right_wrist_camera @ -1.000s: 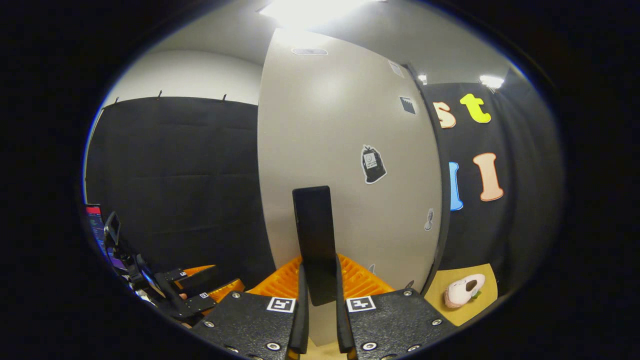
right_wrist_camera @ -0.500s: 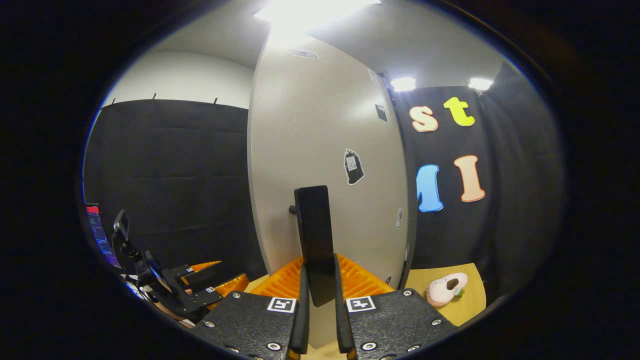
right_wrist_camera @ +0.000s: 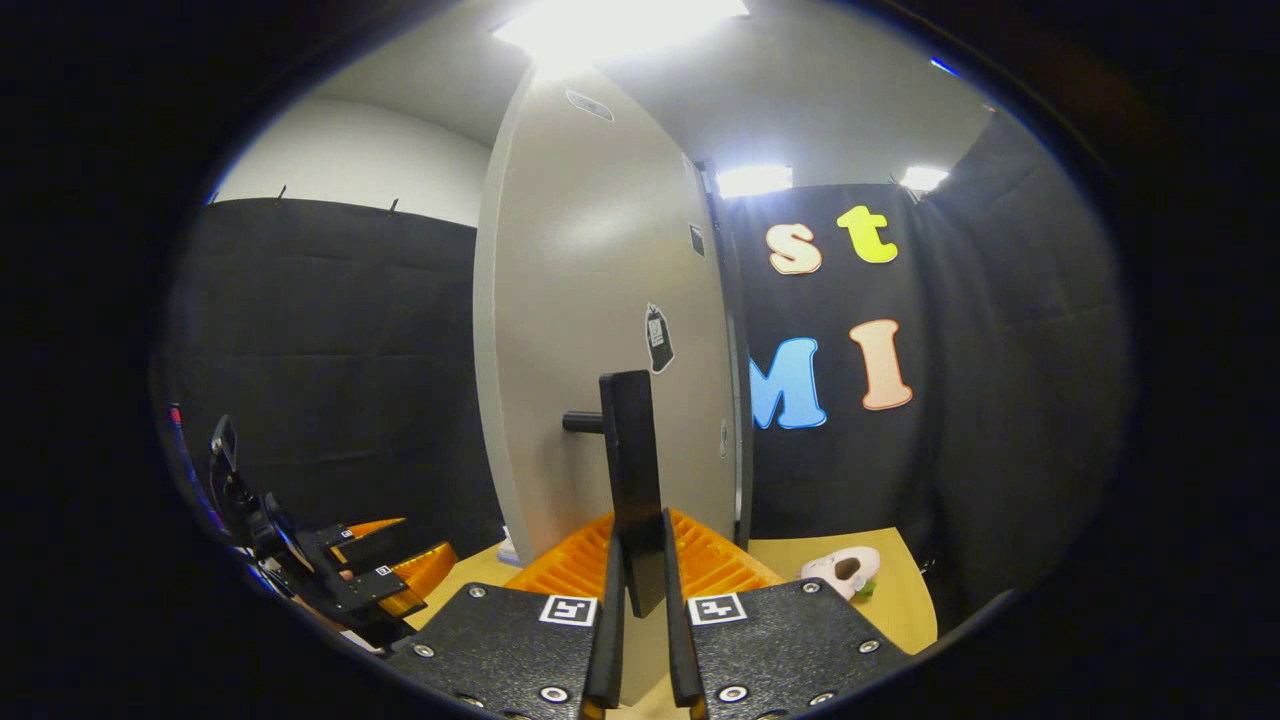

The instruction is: Open the cabinet door with the right hand, grasp the bottle in the cabinet with the left hand and place it on the coaster, then close the cabinet door with the right hand.

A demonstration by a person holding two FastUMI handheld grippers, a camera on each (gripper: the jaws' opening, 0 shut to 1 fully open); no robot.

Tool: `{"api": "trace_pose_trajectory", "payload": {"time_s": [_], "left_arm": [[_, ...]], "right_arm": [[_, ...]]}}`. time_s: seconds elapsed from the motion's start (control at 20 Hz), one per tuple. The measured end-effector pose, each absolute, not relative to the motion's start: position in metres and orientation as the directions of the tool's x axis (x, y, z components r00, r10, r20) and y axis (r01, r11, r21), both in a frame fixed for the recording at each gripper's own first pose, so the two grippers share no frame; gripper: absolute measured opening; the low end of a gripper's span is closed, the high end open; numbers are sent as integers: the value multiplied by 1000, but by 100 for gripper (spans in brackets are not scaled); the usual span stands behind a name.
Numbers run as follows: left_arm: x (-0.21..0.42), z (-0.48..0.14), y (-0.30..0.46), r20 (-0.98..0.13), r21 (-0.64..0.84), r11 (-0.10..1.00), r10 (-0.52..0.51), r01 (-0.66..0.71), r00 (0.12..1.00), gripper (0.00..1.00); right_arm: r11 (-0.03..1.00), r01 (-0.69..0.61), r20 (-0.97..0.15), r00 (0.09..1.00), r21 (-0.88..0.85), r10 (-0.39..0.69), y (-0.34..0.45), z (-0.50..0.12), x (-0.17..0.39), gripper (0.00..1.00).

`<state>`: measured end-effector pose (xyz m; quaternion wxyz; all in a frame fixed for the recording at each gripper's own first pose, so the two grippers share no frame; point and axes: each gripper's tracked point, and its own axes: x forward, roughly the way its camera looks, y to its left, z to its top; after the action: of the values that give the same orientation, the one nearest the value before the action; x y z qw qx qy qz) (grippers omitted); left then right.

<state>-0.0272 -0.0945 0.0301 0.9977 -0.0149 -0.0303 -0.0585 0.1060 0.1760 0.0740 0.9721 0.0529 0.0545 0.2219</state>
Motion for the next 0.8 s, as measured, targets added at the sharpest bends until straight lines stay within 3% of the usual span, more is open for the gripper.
{"api": "trace_pose_trajectory", "payload": {"time_s": [0.25, 0.3, 0.35, 0.5, 0.8], "left_arm": [[-32, 33, -108, 64, -16, 993, -118, 119, 991, 88], [-32, 34, -111, 65, -13, 993, -118, 119, 991, 93], [-32, 36, -114, 64, -15, 993, -119, 120, 991, 88], [-31, 38, -129, 56, -24, 990, -136, 137, 989, 88], [-12, 48, -146, 38, -27, 988, -152, 153, 988, 88]], "right_arm": [[930, -348, -89, 929, 118, 358, 138, 70, 120, 17], [936, -333, -90, 935, 116, 344, 130, 70, 123, 17], [936, -330, -87, 936, 121, 342, 127, 68, 126, 17], [911, -377, -77, 916, 167, 393, 133, 70, 121, 12], [891, -419, -72, 897, 174, 436, 121, 61, 98, 14]]}}
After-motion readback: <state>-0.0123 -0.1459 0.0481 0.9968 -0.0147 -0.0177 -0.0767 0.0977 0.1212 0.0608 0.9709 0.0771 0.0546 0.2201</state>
